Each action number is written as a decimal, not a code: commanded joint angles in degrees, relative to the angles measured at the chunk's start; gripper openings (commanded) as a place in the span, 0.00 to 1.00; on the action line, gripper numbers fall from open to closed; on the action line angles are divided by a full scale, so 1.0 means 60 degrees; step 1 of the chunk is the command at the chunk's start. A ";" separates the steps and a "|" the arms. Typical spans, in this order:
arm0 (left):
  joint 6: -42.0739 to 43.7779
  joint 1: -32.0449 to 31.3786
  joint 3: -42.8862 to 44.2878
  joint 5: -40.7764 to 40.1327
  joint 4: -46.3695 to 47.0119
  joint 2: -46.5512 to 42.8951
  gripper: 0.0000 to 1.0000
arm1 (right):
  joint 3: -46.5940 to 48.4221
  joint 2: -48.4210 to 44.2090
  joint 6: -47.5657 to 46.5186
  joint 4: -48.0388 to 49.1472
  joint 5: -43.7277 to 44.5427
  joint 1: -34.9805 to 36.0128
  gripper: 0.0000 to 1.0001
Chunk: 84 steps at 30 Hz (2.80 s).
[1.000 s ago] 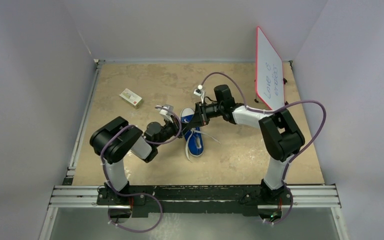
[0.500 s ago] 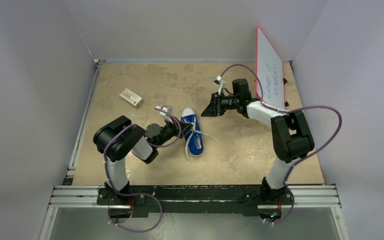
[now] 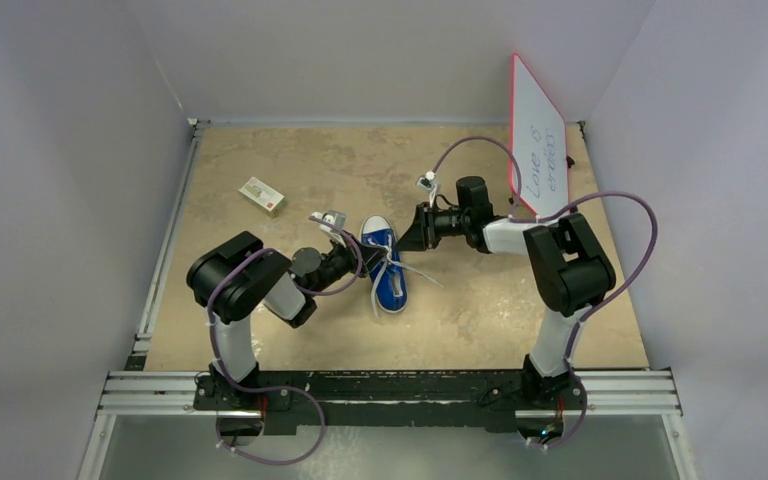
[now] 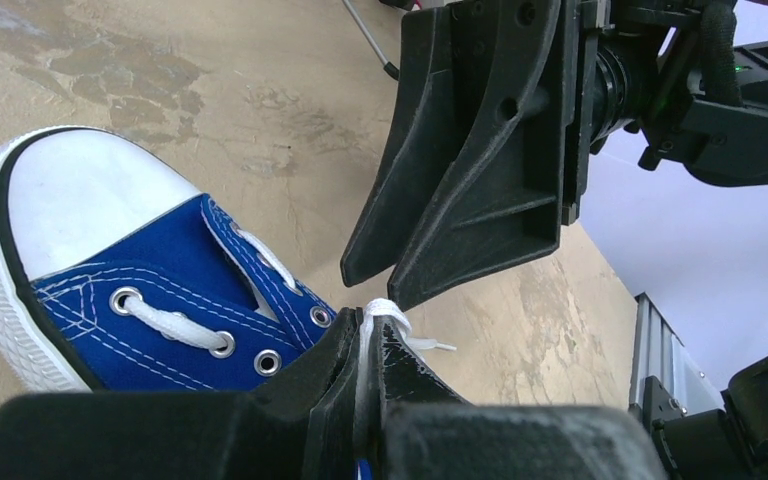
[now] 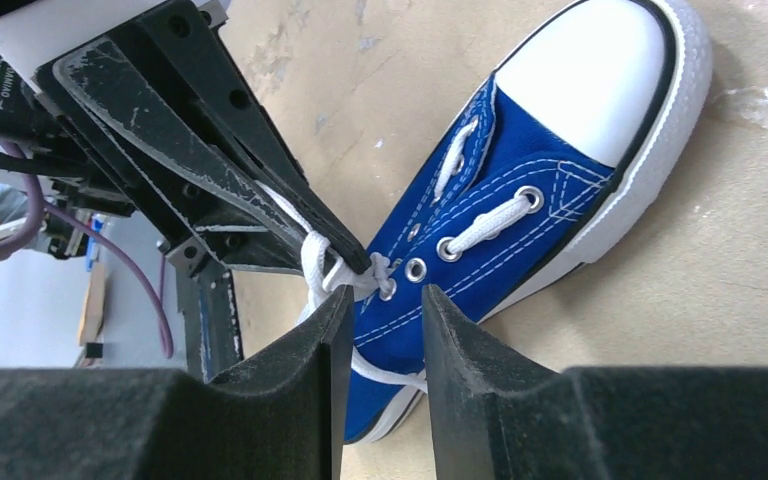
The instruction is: Tie the shoes
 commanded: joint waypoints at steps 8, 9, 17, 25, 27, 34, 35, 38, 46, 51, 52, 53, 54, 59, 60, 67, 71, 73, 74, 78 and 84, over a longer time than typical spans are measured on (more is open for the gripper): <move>-0.0138 -0.0040 0.0047 0.0282 0.1257 0.0014 0.00 | -0.0316 -0.0329 0.1542 0.2069 -0.0575 0.0163 0.36; -0.0137 -0.0040 0.0057 0.0286 0.1257 0.0012 0.00 | -0.0250 -0.0312 0.1504 0.2120 -0.0504 0.0166 0.36; -0.0127 -0.0038 0.0074 0.0255 0.1286 0.0014 0.00 | -0.0377 0.0057 0.1922 0.2654 -0.0637 0.0270 0.25; -0.0124 -0.0040 0.0007 0.0173 0.1345 -0.0001 0.00 | -0.0458 0.0124 0.1714 0.2173 -0.0521 0.0299 0.28; -0.0134 -0.0038 -0.0021 0.0158 0.1390 0.0002 0.00 | -0.0422 0.0129 0.1459 0.1852 -0.0458 0.0299 0.29; -0.0233 -0.0040 -0.0005 0.0163 0.1561 0.0052 0.00 | -0.0401 0.0368 0.1406 0.1793 -0.0635 0.0352 0.31; -0.0227 -0.0040 -0.0010 0.0165 0.1588 0.0029 0.00 | -0.0390 0.0394 0.1410 0.1773 -0.0631 0.0356 0.30; -0.0226 -0.0036 -0.0007 0.0165 0.1574 0.0010 0.00 | -0.0498 0.0494 0.1753 0.2060 -0.0863 0.0346 0.24; -0.0240 -0.0039 -0.0070 0.0168 0.1614 -0.0025 0.00 | -0.0510 0.0632 0.2255 0.3000 -0.1029 0.0401 0.26; -0.0298 -0.0040 -0.0043 0.0165 0.1753 -0.0022 0.00 | -0.0747 0.0813 0.2883 0.3833 -0.1157 0.0402 0.27; -0.0311 -0.0039 -0.0048 0.0165 0.1753 -0.0031 0.00 | -0.0749 0.0867 0.3003 0.3978 -0.1201 0.0408 0.25; -0.0313 -0.0038 -0.0029 0.0178 0.1749 -0.0047 0.00 | -0.0749 0.0890 0.3102 0.4130 -0.1256 0.0413 0.21; -0.0313 -0.0033 -0.0026 0.0187 0.1754 -0.0060 0.00 | -0.0773 0.0895 0.3173 0.4233 -0.1294 0.0412 0.14; -0.0110 -0.0035 -0.0095 0.0158 0.1026 -0.0378 0.02 | -0.1019 0.0568 0.3760 0.4721 -0.1154 0.0256 0.00; -0.0005 -0.0036 -0.0157 0.0120 0.0765 -0.0550 0.05 | -0.1048 0.0474 0.3724 0.4647 -0.1042 0.0207 0.00; 0.0391 -0.0018 -0.0379 0.0023 -0.2107 -0.2224 0.27 | -0.0969 0.0370 0.3224 0.3996 -0.0973 0.0157 0.00; 0.0606 0.0049 -0.0460 0.0086 -0.3725 -0.3247 0.41 | -0.0968 0.0374 0.3228 0.4027 -0.0990 0.0158 0.00; 0.0532 0.0195 -0.0547 0.0048 -0.4181 -0.3590 0.44 | -0.0967 0.0385 0.3230 0.4038 -0.1008 0.0160 0.00; 0.0468 0.0295 -0.0573 0.0051 -0.4376 -0.3702 0.45 | -0.0979 0.0385 0.3235 0.4035 -0.1009 0.0153 0.00; 0.0326 0.0515 -0.0278 0.0070 -0.5465 -0.3796 0.46 | -0.0990 0.0371 0.3223 0.4055 -0.1036 0.0153 0.00; -0.0177 0.0524 0.0106 0.0254 -0.4914 -0.3348 0.49 | -0.0965 0.0443 0.3237 0.4056 -0.1082 0.0152 0.00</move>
